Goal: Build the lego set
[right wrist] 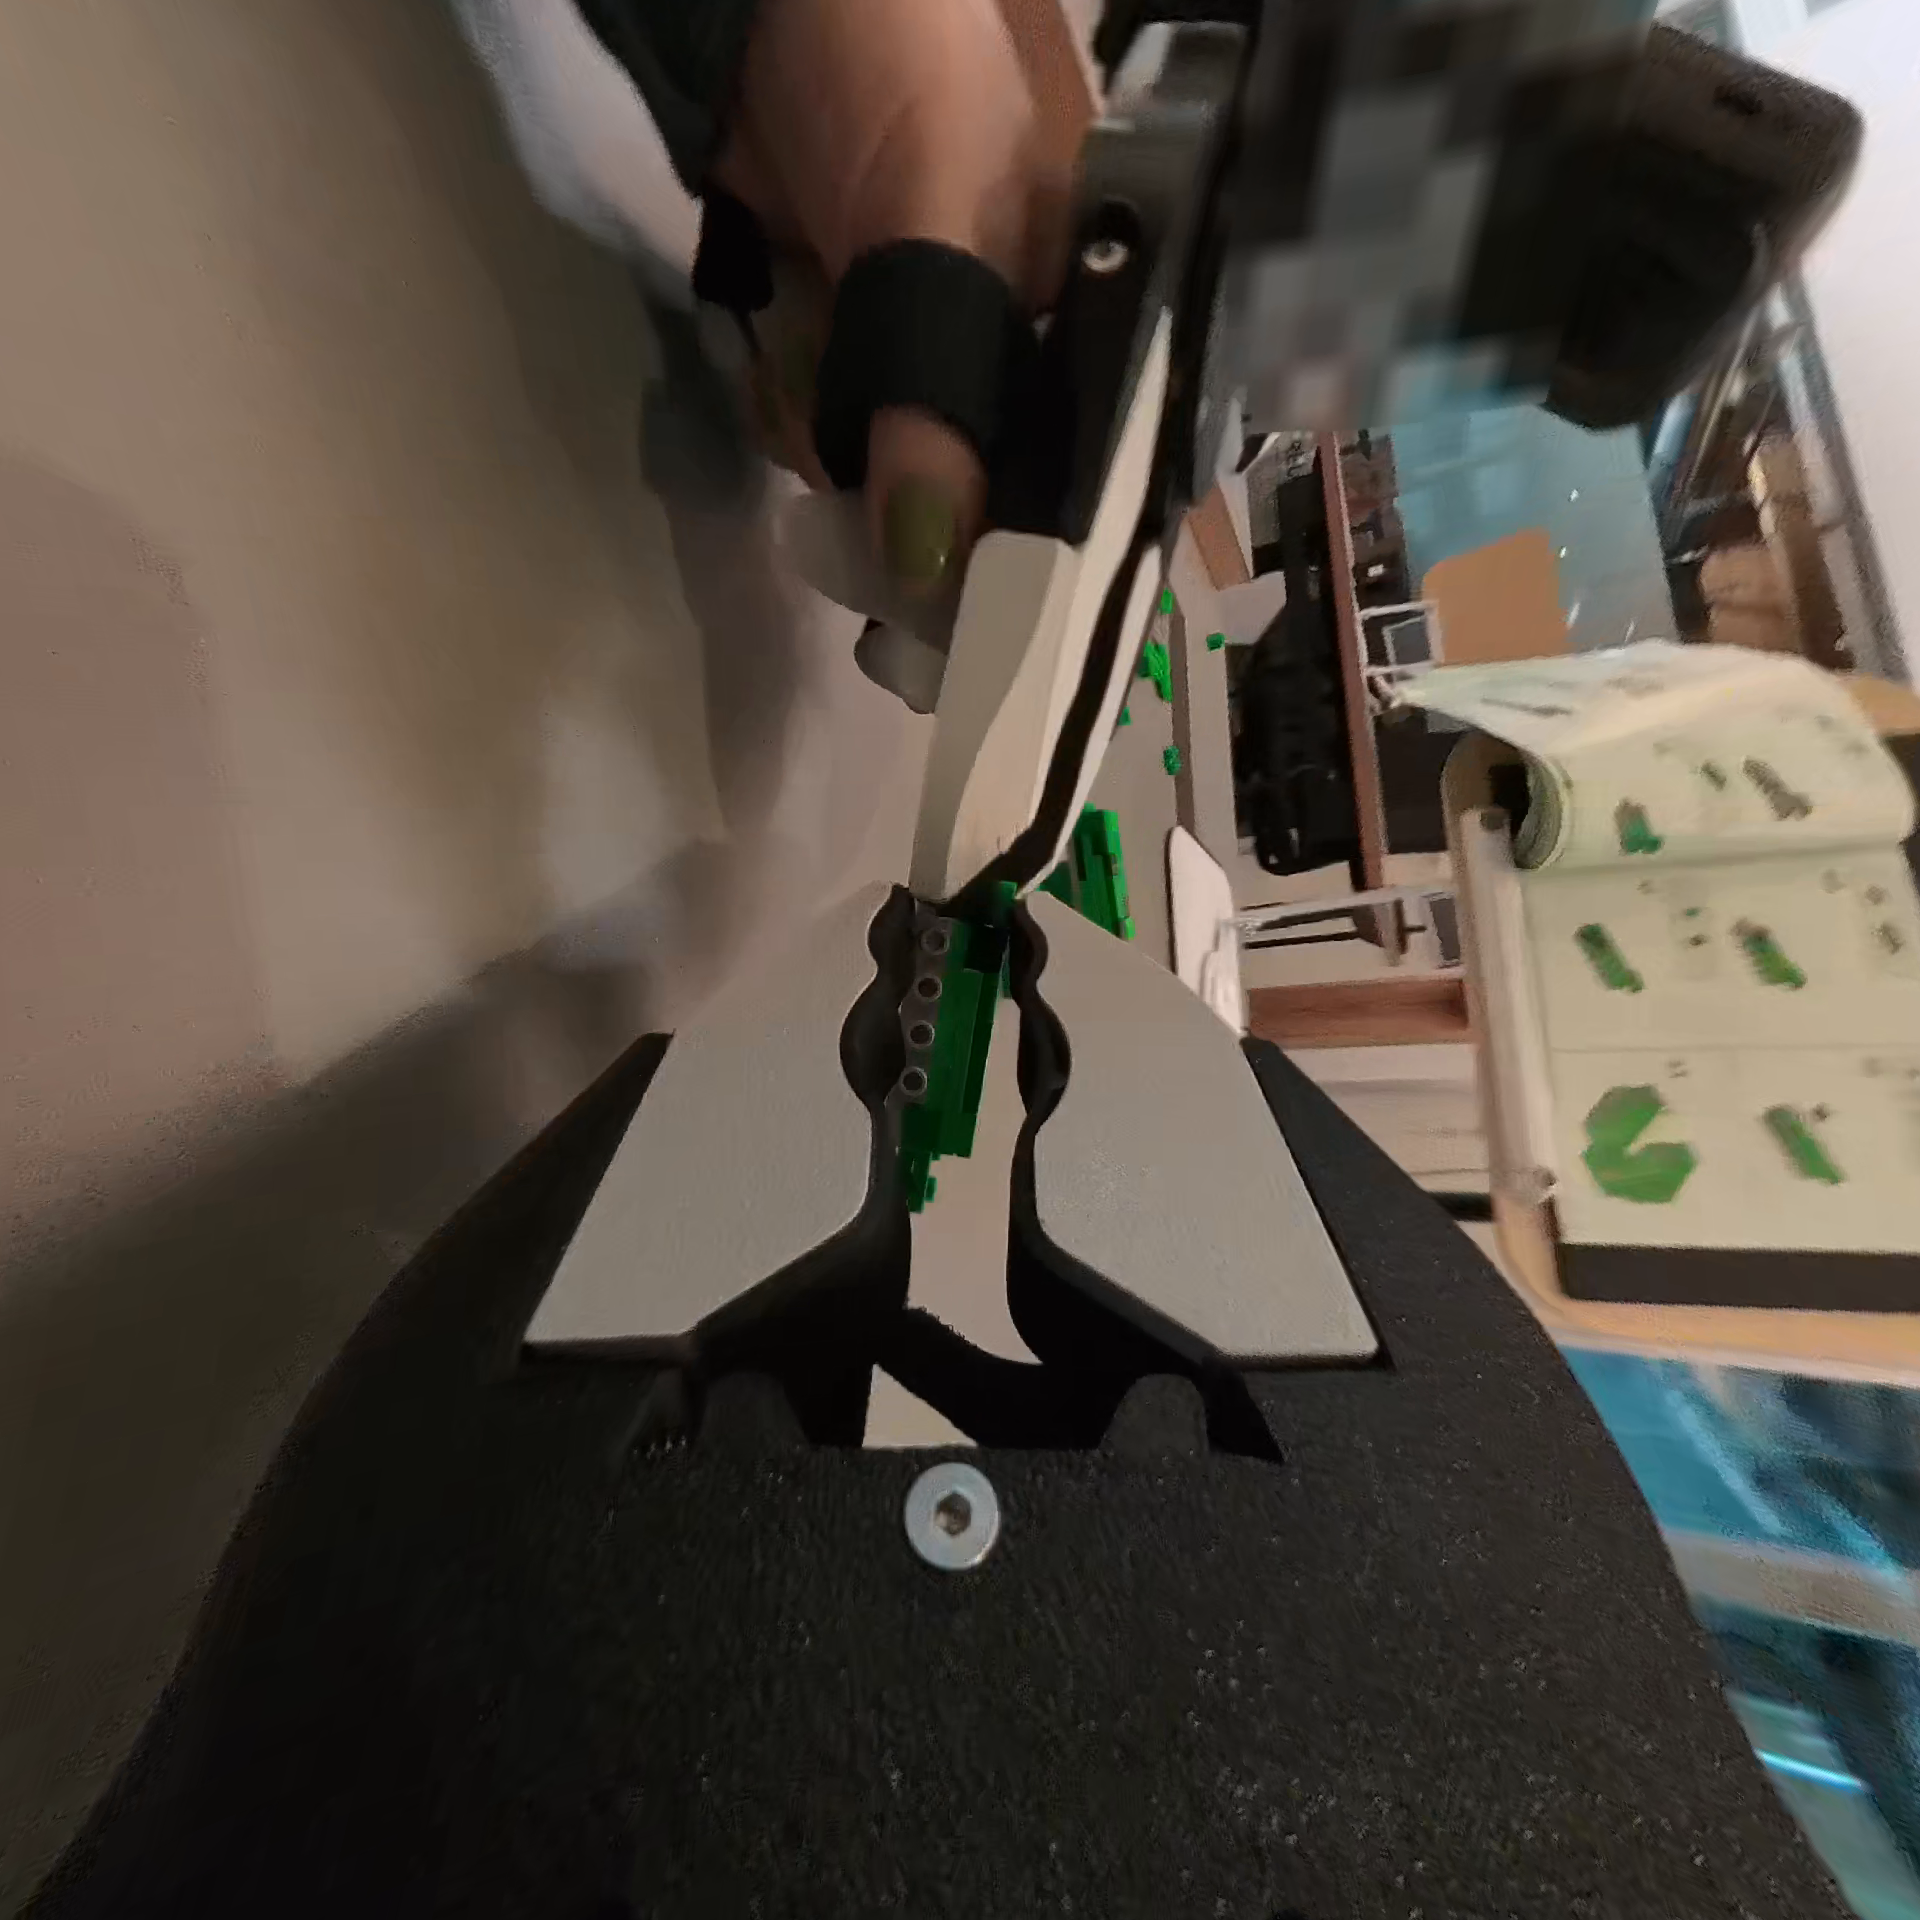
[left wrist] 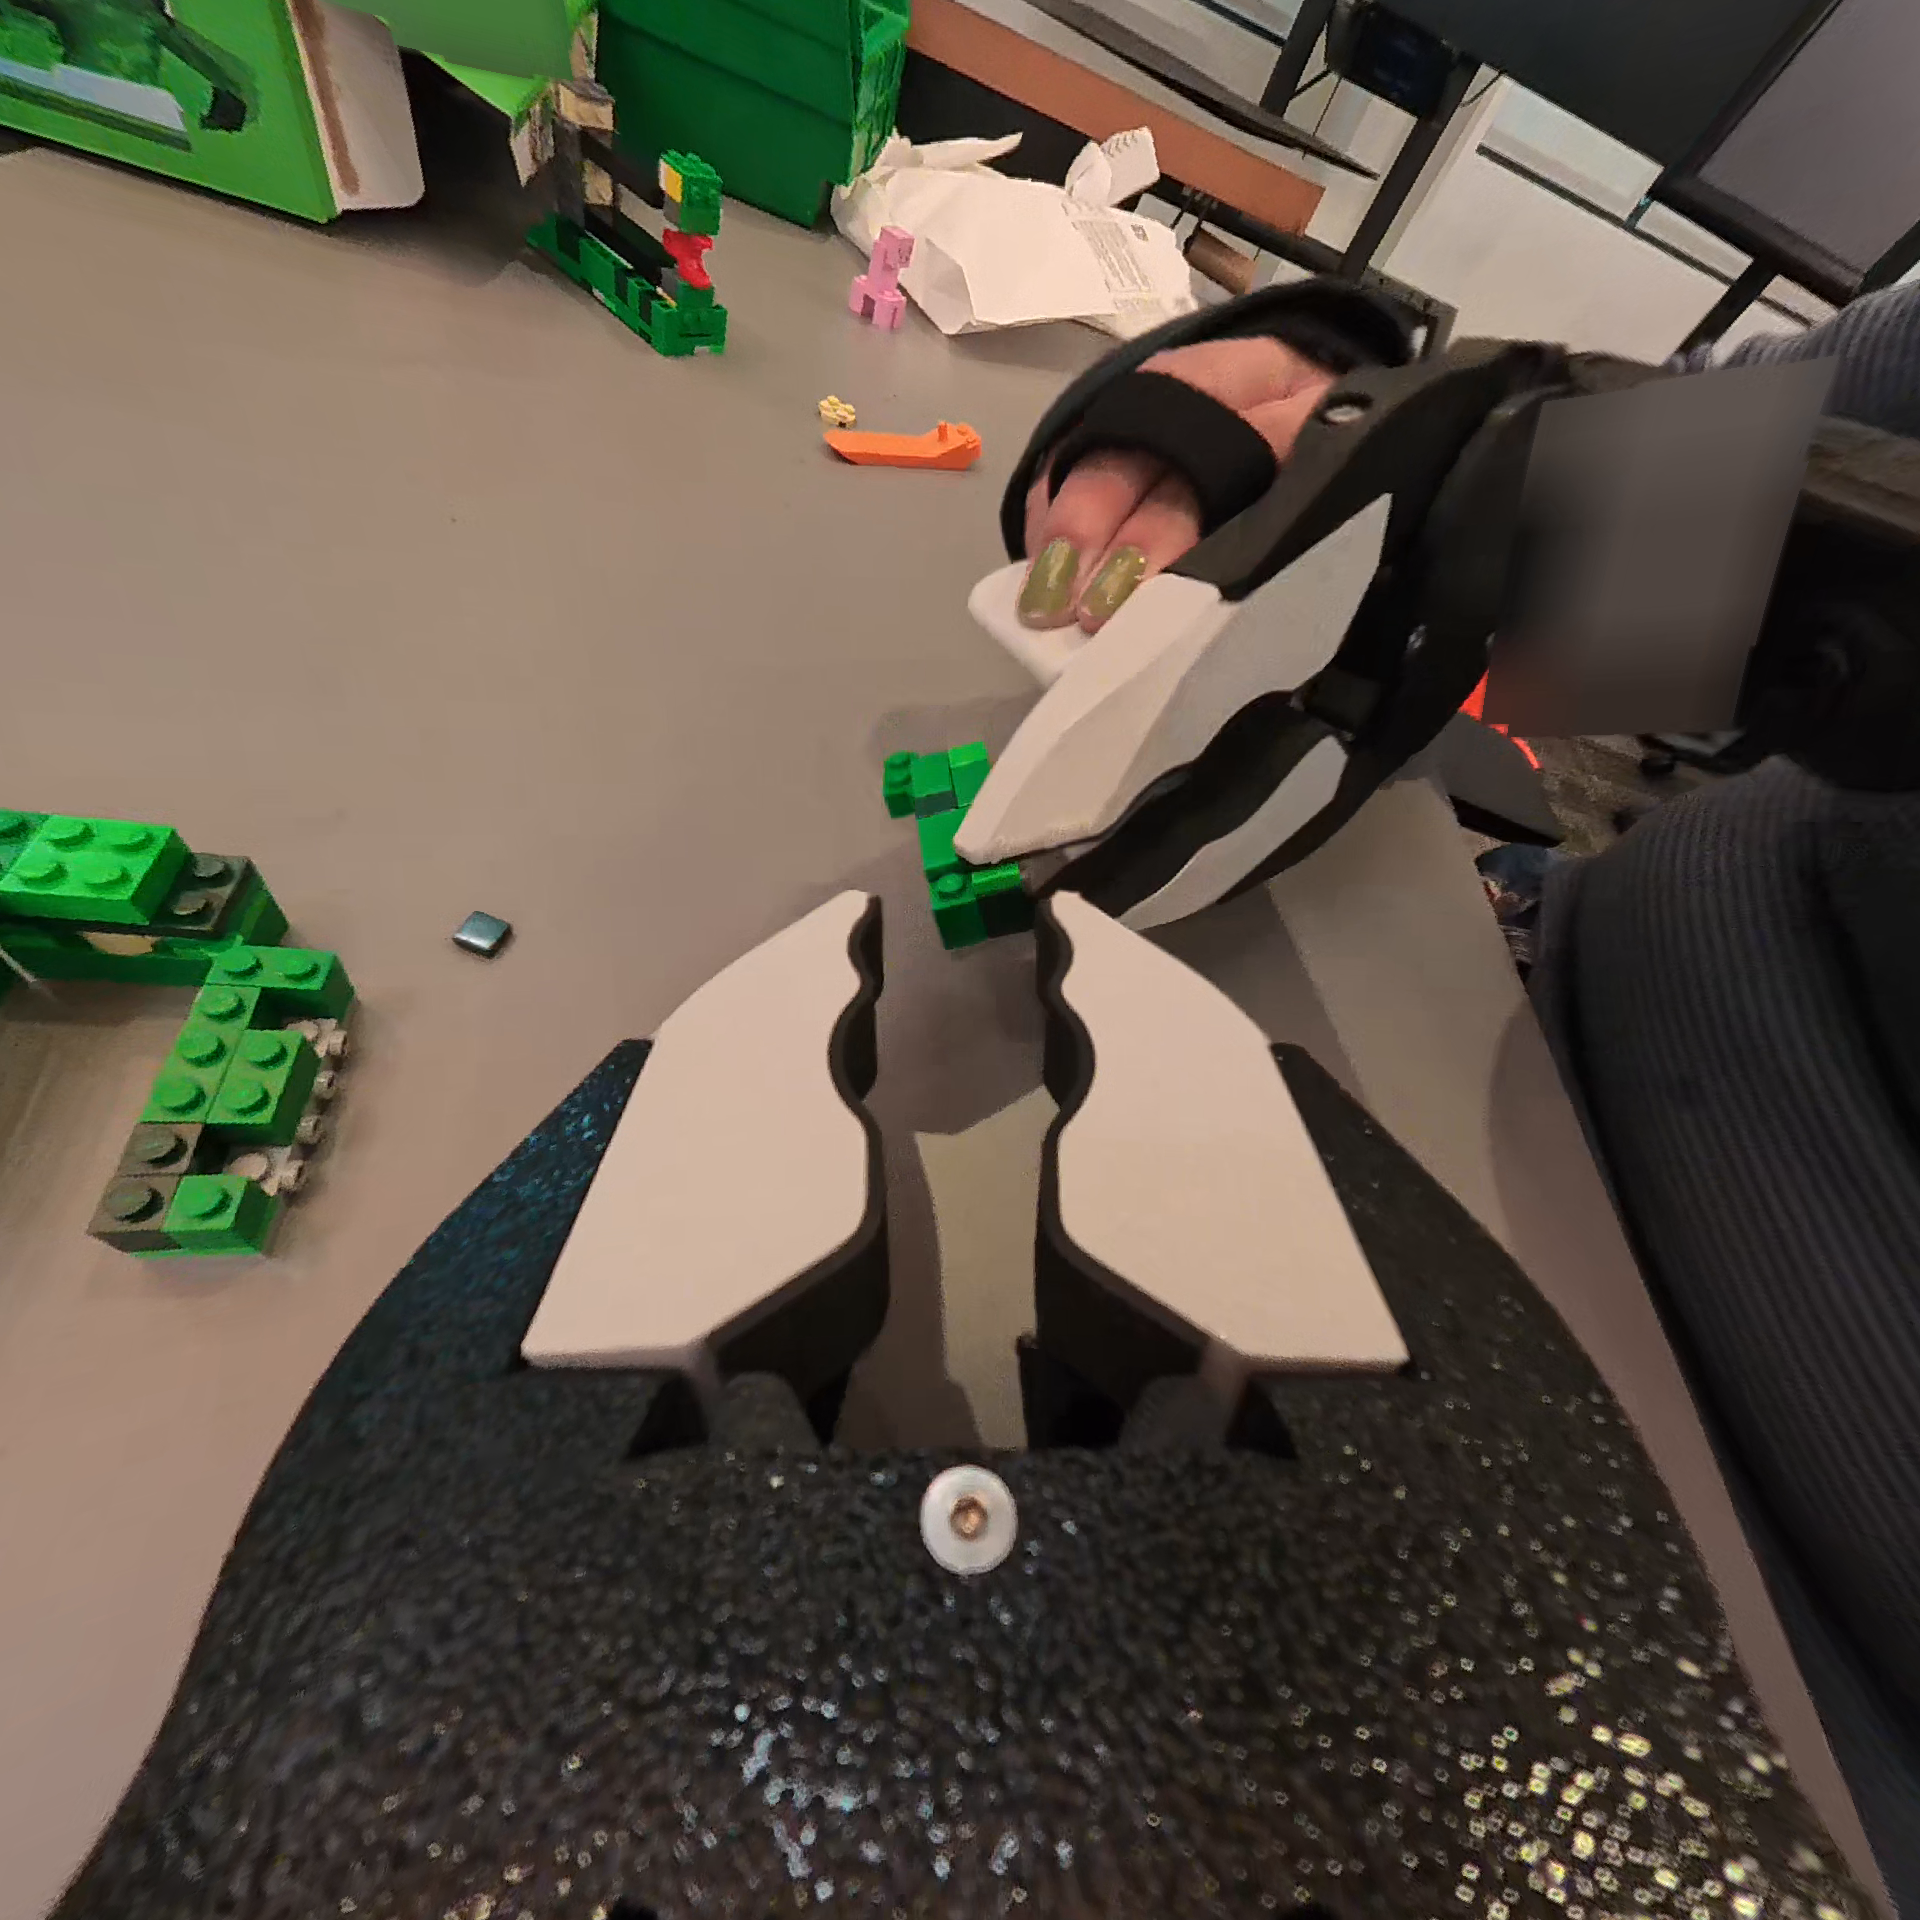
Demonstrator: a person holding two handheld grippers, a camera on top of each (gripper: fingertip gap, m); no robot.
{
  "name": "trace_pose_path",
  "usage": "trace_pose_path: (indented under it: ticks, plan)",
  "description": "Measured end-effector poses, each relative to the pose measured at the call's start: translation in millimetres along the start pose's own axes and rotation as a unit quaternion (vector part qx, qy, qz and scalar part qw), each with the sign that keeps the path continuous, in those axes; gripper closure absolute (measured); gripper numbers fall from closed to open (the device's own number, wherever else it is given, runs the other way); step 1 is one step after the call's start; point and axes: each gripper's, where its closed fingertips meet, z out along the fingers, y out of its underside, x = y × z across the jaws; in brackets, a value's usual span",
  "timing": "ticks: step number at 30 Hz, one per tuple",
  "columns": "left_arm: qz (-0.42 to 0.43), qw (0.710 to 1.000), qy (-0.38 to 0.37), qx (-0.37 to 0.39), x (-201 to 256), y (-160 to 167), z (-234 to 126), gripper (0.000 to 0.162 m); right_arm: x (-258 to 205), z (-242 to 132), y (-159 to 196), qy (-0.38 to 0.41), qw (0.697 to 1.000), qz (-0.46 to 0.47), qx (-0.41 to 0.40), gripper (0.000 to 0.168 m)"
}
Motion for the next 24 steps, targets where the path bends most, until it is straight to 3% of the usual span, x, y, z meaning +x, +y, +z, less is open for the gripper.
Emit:
trace_pose_path:
  ticks: [5, 10, 16, 21, 24]
  plan:
    - [-0.029, 0.999, 0.020, 0.004, 2, 0, 1, 0.135, 10, -3, 3, 0.034, 0.999, -0.023, -0.005, 0.152]
    - [-0.036, 0.998, 0.037, 0.028, 8, -6, 4, 0.126, 16, -6, 2, 0.082, 0.990, -0.117, -0.016, 0.152]
    - [0.002, 0.998, 0.021, 0.052, 10, -13, 4, 0.132, 25, -8, 1, 0.129, 0.968, -0.210, -0.041, 0.152]
    - [0.013, 0.996, -0.007, 0.082, 4, -22, -1, 0.122, 30, -9, 3, 0.152, 0.956, -0.243, -0.058, 0.152]
    - [0.038, 0.994, -0.024, 0.098, 5, -28, -4, 0.124, 29, -7, -2, 0.154, 0.951, -0.262, -0.055, 0.152]
